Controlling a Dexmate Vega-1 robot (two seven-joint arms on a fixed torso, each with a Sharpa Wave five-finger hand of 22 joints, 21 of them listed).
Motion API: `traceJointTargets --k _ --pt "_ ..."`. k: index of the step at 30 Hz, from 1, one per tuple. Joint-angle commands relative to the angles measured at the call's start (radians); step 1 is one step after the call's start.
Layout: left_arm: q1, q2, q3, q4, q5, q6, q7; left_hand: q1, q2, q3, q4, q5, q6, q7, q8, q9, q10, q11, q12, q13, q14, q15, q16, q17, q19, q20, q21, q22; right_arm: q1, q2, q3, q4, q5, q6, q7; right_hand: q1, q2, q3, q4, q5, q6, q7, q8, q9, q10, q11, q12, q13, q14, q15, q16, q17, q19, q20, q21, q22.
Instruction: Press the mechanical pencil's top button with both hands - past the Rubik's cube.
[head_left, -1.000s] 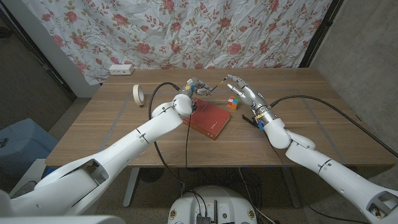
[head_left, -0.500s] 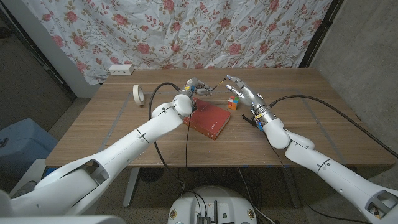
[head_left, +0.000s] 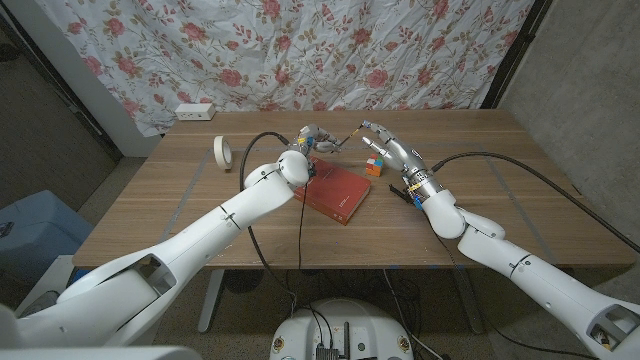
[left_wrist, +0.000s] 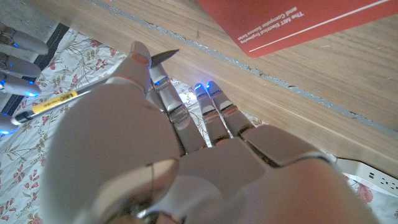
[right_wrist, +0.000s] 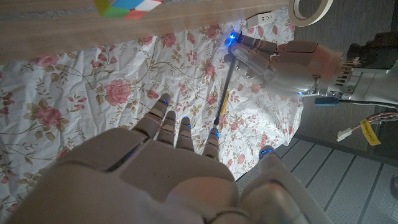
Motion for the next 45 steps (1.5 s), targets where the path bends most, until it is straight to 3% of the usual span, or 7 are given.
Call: traceJointTargets --k 1,11,26,45 --pt "-0.001 -0.001 0.005 0.0 0.003 -0.002 -0.002 0.003 0.008 -0.003 0.0 0.005 0.003 0.0 0.009 0.003 0.025 -0.022 0.005 0.005 0.008 -0.164 0.001 0.0 0.0 -0.06 0.0 0.001 -0.001 -0.009 -0.004 -0.016 -0.02 -0.021 -0.002 -0.011 0.01 0.002 0.007 0.005 0.008 -0.004 0.002 -0.001 -0.006 -0.002 0.006 -0.001 0.002 -0.002 0.007 0.004 0.003 -0.008 0.005 0.002" --pt "0.0 0.005 0.006 -0.009 0.004 0.007 -0.008 0.003 0.008 -0.004 0.0 0.005 0.003 0.001 0.009 0.003 0.026 -0.022 0.005 0.005 0.008 -0.164 0.001 0.0 0.0 -0.06 0.0 0.001 -0.007 -0.018 -0.001 -0.034 -0.037 -0.04 -0.014 -0.012 0.011 0.002 0.01 0.006 0.034 -0.004 0.01 0.0 -0.005 -0.004 0.007 -0.001 0.003 -0.003 0.007 0.004 0.002 -0.008 0.005 0.002" --pt "-0.004 0.007 0.006 -0.007 0.002 0.012 -0.016 0.004 0.008 -0.006 -0.001 0.005 0.005 0.002 0.01 0.003 0.026 -0.022 0.005 0.005 0.009 -0.164 0.001 0.0 -0.001 -0.06 0.0 0.001 -0.011 -0.024 0.005 -0.037 -0.025 -0.035 -0.011 -0.012 0.009 0.003 0.016 0.006 0.139 -0.008 0.037 0.006 -0.005 -0.008 0.008 -0.001 0.001 -0.002 0.006 0.002 0.002 -0.006 0.005 0.002" --pt "-0.019 0.008 0.013 0.008 -0.002 0.006 -0.036 0.005 0.009 -0.008 -0.001 0.005 0.003 0.001 0.009 0.004 0.027 -0.022 0.006 0.005 0.009 -0.164 0.001 0.0 -0.001 -0.06 0.0 0.001 0.009 -0.026 -0.011 -0.03 -0.026 -0.035 0.023 -0.011 0.007 0.004 0.018 0.007 0.177 -0.015 0.041 0.009 -0.015 -0.016 0.005 0.0 -0.006 0.002 0.003 0.001 -0.002 -0.003 0.004 0.002"
